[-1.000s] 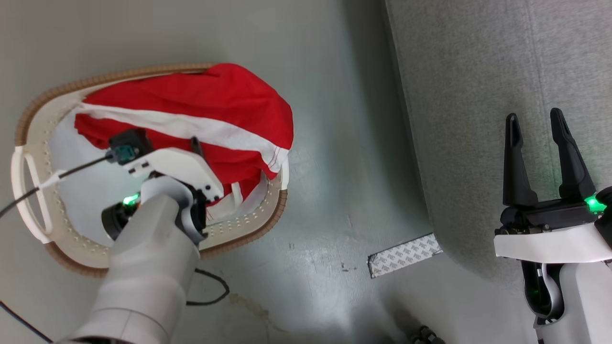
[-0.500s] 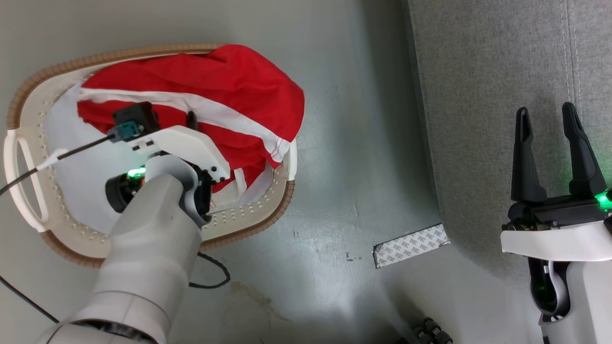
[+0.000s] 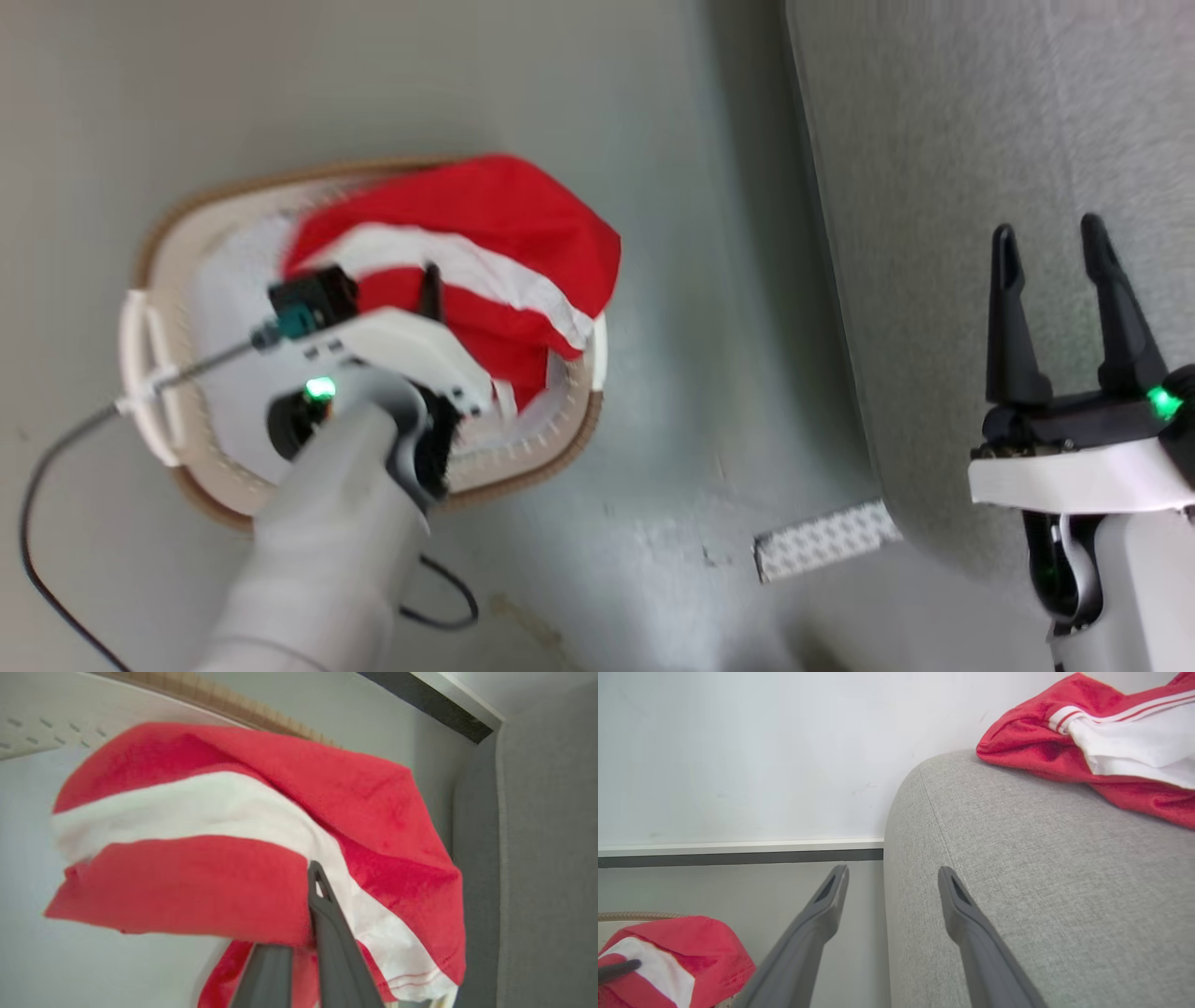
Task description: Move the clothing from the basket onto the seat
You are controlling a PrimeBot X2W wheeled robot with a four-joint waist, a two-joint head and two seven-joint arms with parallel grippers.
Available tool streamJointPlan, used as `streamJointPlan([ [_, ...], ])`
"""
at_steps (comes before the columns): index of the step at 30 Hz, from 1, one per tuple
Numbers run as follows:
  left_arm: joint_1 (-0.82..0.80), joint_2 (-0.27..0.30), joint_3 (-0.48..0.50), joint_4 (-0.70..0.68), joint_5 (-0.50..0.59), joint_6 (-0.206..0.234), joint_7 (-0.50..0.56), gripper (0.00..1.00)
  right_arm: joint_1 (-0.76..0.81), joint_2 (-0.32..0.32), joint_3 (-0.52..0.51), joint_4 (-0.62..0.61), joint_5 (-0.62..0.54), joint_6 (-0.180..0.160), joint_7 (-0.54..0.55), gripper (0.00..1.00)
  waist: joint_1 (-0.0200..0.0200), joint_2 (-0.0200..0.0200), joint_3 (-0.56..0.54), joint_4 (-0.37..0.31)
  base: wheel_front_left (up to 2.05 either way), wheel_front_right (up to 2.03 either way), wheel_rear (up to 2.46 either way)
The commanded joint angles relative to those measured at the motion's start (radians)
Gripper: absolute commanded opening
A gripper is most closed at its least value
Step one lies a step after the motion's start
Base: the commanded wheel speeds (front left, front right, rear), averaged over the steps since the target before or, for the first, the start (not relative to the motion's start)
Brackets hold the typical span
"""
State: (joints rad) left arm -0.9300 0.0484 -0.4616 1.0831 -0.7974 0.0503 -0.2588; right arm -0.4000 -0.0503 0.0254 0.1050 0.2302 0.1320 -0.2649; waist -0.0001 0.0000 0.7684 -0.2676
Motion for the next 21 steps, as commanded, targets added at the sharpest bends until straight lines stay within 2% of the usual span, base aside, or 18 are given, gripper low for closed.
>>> streamJointPlan([
  [1,0.034,0.004,-0.012,-0.016,-0.018,-0.006,-0.005,0.00,0.022,-0.001,-0.002,0.010,-0.009,-0.003,0.001,1.00,0.0001,0.0000,-0.083,0.039,0.00,0.00,0.00],
  [6,0.133,0.004,-0.051,-0.104,-0.034,-0.001,-0.006,0.00,0.064,-0.001,0.008,0.033,-0.025,-0.003,0.001,1.00,0.0001,0.0000,-0.232,0.077,0.00,0.00,0.00],
  [13,0.277,0.004,-0.017,-0.254,0.008,0.004,-0.006,0.00,0.144,-0.001,0.036,0.069,-0.030,-0.003,0.001,1.00,0.0001,0.0000,-0.436,0.111,0.00,0.00,0.00],
  [21,0.412,0.071,-0.024,-0.452,0.099,0.008,-0.006,0.00,0.229,-0.001,0.072,0.100,-0.033,-0.003,0.001,1.00,0.0001,0.0000,-0.592,0.135,0.00,0.00,0.00],
])
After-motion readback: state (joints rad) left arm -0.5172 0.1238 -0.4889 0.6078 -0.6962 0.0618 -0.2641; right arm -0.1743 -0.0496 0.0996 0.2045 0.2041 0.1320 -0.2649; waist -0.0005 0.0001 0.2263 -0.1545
